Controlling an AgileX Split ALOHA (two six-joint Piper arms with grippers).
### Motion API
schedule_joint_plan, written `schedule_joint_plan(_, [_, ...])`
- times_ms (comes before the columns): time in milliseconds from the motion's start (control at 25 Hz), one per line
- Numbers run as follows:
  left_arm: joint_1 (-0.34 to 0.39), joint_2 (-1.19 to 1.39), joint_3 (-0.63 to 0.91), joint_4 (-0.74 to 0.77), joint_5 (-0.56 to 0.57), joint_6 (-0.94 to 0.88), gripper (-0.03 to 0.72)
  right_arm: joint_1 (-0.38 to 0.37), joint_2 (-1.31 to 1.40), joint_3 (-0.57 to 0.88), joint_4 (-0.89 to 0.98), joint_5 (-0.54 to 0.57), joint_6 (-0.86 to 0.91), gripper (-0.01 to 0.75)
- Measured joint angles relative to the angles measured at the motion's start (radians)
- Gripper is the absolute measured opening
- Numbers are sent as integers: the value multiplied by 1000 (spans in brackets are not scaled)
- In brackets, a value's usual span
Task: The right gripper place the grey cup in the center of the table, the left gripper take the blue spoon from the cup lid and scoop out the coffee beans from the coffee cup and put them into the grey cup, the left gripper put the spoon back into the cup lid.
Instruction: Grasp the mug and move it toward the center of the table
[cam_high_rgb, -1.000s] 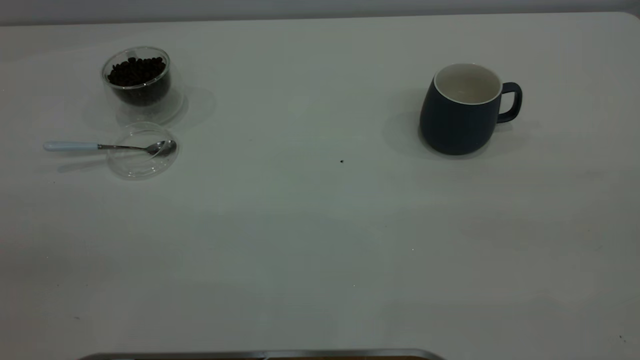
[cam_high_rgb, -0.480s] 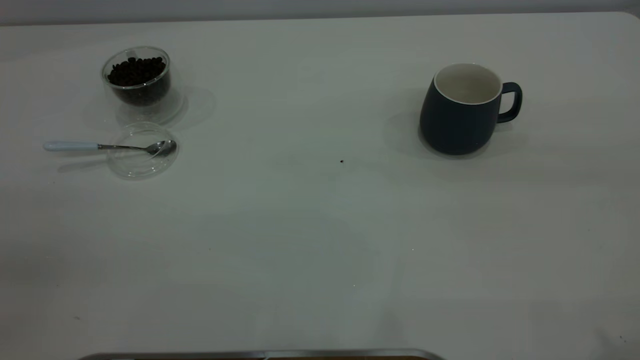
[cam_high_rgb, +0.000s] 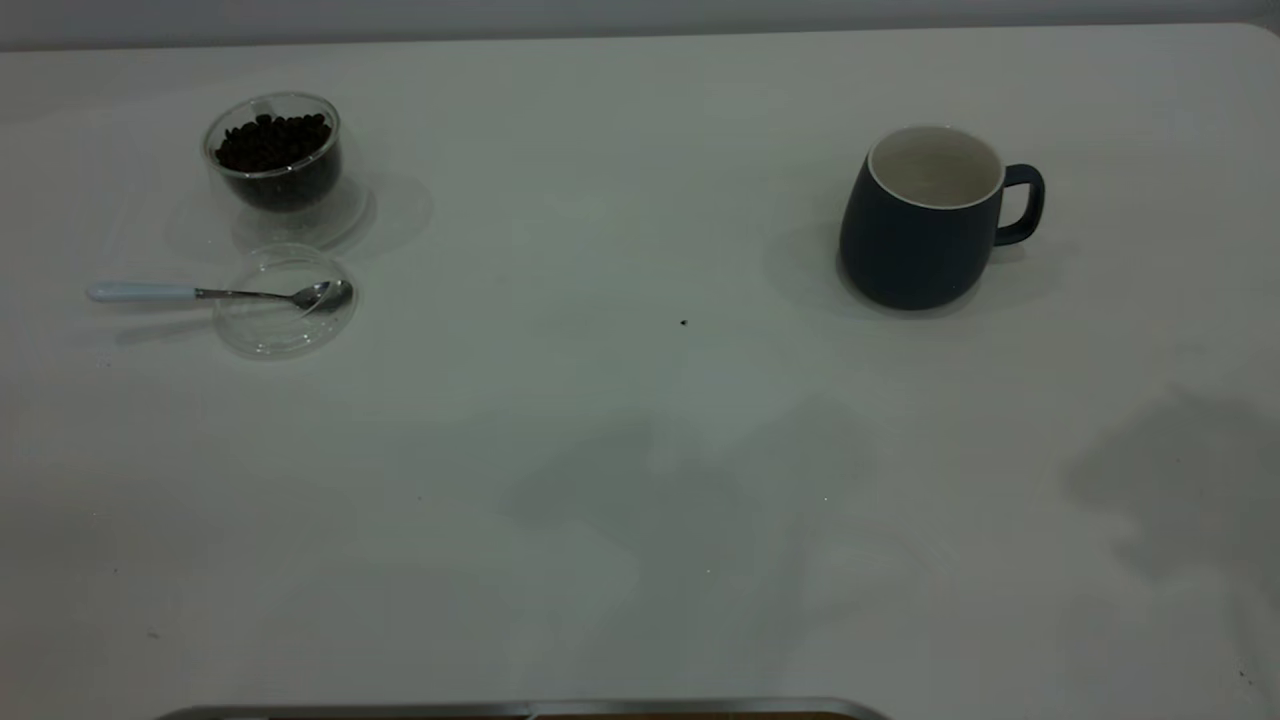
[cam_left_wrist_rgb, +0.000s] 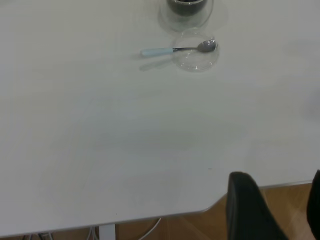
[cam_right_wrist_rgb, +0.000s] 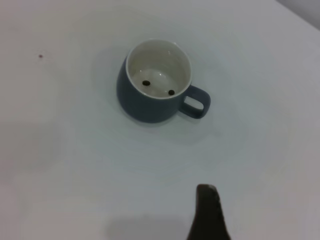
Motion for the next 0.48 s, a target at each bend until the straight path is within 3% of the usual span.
schedule_joint_plan(200, [0, 0, 0, 0, 0, 0, 361, 0, 234, -105, 32, -33, -151, 592])
schedule_joint_plan(480, [0, 0, 0, 0, 0, 0, 361, 0, 561, -276, 39, -65, -497, 592])
